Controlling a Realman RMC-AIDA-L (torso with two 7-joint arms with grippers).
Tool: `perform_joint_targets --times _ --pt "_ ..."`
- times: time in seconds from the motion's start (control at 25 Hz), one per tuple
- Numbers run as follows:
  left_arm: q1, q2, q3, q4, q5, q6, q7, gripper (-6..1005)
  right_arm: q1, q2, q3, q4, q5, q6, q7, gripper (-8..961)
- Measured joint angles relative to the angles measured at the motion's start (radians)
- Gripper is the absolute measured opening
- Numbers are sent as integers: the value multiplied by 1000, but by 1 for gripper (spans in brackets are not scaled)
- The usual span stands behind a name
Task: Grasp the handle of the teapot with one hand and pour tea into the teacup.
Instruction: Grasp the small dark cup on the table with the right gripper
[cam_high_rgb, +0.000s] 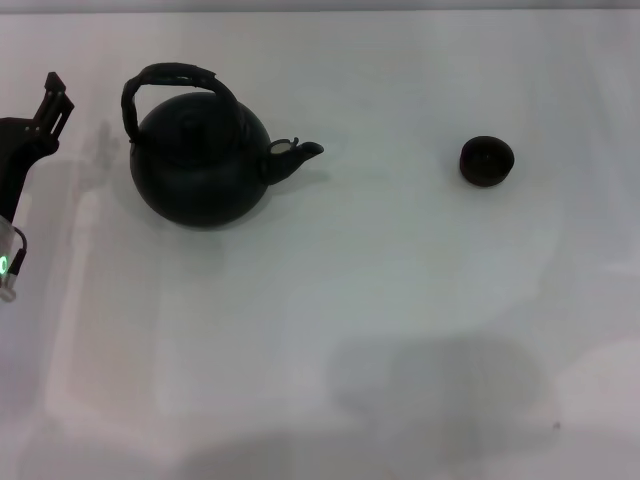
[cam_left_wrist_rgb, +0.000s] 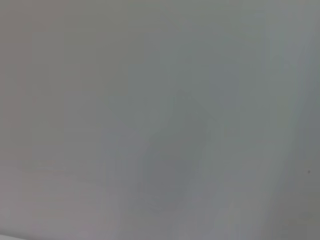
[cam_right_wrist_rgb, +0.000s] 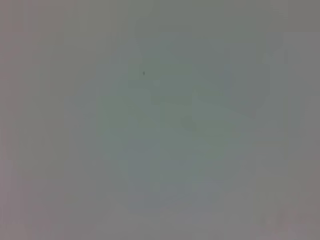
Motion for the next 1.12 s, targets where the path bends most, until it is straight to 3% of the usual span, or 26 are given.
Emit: perform_joint_targets --times 0.44,0.6,0.76,0.96,1.08,1.12 --pt "2 0 -1 0 0 2 -5 887 7 0 0 2 0 0 16 840" --pt "9 0 -6 -1 -5 16 -6 887 12 -1 -34 -7 -10 4 106 839" --pt "32 2 -3 -1 -7 72 -7 887 15 -12 -234 -59 -24 13 345 838" --pt "55 2 -8 1 -10 90 -8 887 34 -27 -465 -156 -27 56 497 837" --pt "68 2 -8 1 -10 109 -9 888 63 -61 -614 -207 -71 62 667 837" --pt "71 2 -8 2 -10 114 -9 888 88 -96 -701 -230 -151 41 832 837"
